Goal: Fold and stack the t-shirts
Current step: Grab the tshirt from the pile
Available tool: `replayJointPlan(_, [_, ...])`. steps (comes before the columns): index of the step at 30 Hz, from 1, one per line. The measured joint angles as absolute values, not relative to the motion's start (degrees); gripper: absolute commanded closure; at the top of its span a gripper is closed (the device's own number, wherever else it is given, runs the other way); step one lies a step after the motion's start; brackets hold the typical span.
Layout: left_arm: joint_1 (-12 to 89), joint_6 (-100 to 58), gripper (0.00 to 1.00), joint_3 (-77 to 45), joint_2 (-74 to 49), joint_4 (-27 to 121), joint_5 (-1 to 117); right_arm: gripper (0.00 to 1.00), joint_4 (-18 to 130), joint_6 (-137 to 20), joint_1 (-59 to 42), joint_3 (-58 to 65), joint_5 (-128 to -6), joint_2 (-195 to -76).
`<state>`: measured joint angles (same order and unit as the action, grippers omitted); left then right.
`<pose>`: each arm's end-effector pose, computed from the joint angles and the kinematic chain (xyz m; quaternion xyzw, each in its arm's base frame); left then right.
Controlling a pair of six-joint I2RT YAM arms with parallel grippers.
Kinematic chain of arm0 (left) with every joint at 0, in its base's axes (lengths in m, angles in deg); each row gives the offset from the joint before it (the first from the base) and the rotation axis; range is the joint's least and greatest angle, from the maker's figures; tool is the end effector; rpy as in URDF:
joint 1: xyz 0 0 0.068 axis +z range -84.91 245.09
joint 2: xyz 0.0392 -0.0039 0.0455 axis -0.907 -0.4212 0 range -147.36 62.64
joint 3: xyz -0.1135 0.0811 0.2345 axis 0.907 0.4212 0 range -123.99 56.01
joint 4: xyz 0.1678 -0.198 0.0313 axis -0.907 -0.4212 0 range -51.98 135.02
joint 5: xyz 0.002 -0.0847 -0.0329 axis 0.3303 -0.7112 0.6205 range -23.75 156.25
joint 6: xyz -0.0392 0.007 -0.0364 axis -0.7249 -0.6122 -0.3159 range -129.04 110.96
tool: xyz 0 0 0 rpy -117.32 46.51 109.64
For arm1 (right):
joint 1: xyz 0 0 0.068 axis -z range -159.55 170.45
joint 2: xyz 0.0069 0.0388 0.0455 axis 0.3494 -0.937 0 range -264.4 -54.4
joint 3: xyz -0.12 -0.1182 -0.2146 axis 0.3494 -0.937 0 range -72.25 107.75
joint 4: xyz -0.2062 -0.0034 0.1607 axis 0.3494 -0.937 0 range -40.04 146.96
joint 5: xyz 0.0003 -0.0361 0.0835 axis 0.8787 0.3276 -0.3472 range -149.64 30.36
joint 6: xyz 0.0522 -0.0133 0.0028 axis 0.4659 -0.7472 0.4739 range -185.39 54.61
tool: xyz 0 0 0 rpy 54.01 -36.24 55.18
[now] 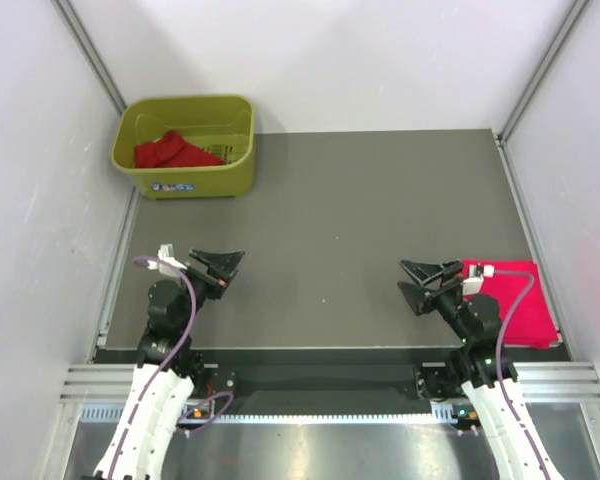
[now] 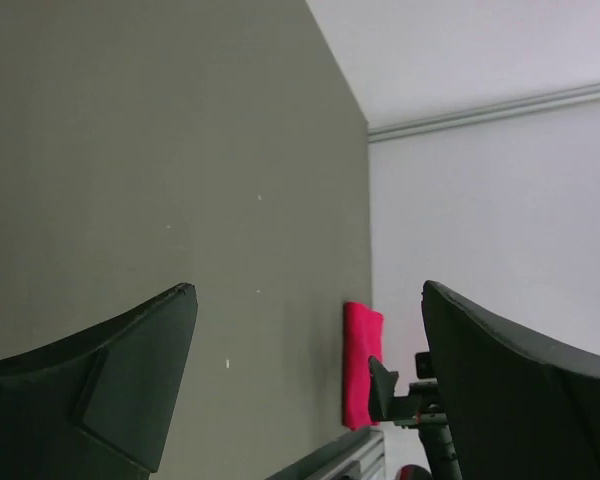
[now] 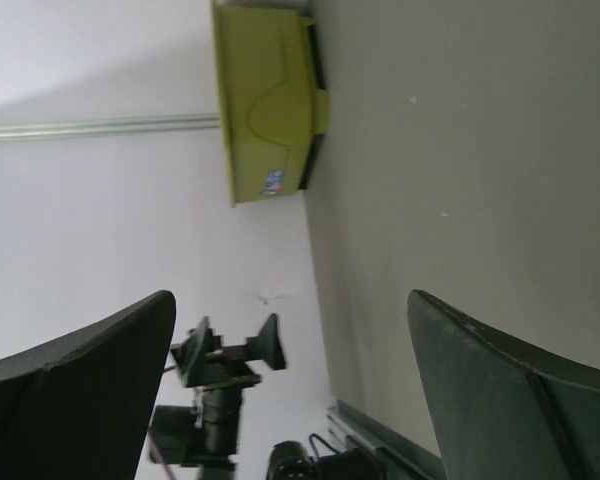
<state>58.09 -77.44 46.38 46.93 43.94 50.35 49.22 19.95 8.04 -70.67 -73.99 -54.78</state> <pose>0.1211 -0.0246 0.2052 -0.3006 0.6853 -0.4828 0.4550 0.1031 0.0318 0.1681 0.3733 0.6449 0.5587 0.3641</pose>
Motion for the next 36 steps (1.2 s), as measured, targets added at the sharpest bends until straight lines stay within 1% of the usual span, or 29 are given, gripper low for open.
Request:
replayJointPlan(4, [58.1, -73.4, 0.01, 38.0, 37.6, 39.7, 52.7, 0.0, 44.2, 16.5, 7.9, -70.6, -71.2, -54.8])
replayJointPlan(9, [58.3, -68.2, 0.01, 21.4, 23.4, 32.1, 56.8, 0.0, 42.2, 9.9, 7.8, -70.3, -68.1, -54.9])
replayJointPlan(15, [58.4, -59.5, 0.01, 8.8, 6.7, 34.3, 55.4, 0.0, 37.2, 0.6, 7.8, -65.1, -65.6, -60.7])
replayJointPlan(17, [58.5, -56.7, 0.05, 3.1, 0.5, 32.9, 55.9, 0.0, 35.8, -2.8, 7.8, -62.4, -64.9, -62.5])
replayJointPlan(19, [58.6, -51.2, 0.07, -6.9, -6.2, 31.1, 58.3, 0.0, 35.1, -6.9, 7.8, -59.2, -64.2, -64.6])
replayJointPlan(20, [58.7, -48.6, 0.09, -11.8, -11.8, 30.4, 59.6, 0.0, 34.8, -8.8, 7.8, -57.6, -63.8, -65.6])
replayJointPlan(24, [59.9, -34.7, 0.1, -36.8, -28.8, 25.9, 66.7, 0.0, 34.9, -15.9, 7.8, -52.9, -62.2, -69.0])
replayJointPlan(27, [61.7, -26.2, 0.1, -49.4, -38.0, 23.6, 70.1, 0.0, 35.0, -19.7, 7.8, -51.1, -61.5, -71.1])
replayJointPlan(29, [62.9, -21.7, 0.08, -56.7, -44.2, 21.6, 72.2, 0.0, 35.2, -21.8, 7.8, -50.4, -61.2, -72.8])
replayJointPlan(32, [64.2, -16.5, 0.03, -62.6, -52.4, 20.5, 76.2, 0.0, 36.2, -24.6, 7.8, -49.6, -60.3, -76.3])
replayJointPlan(36, [66.0, -11.0, 0.02, -63.3, -60.6, 21.3, 81.8, 0.0, 37.6, -27.4, 7.8, -47.3, -58.7, -82.4])
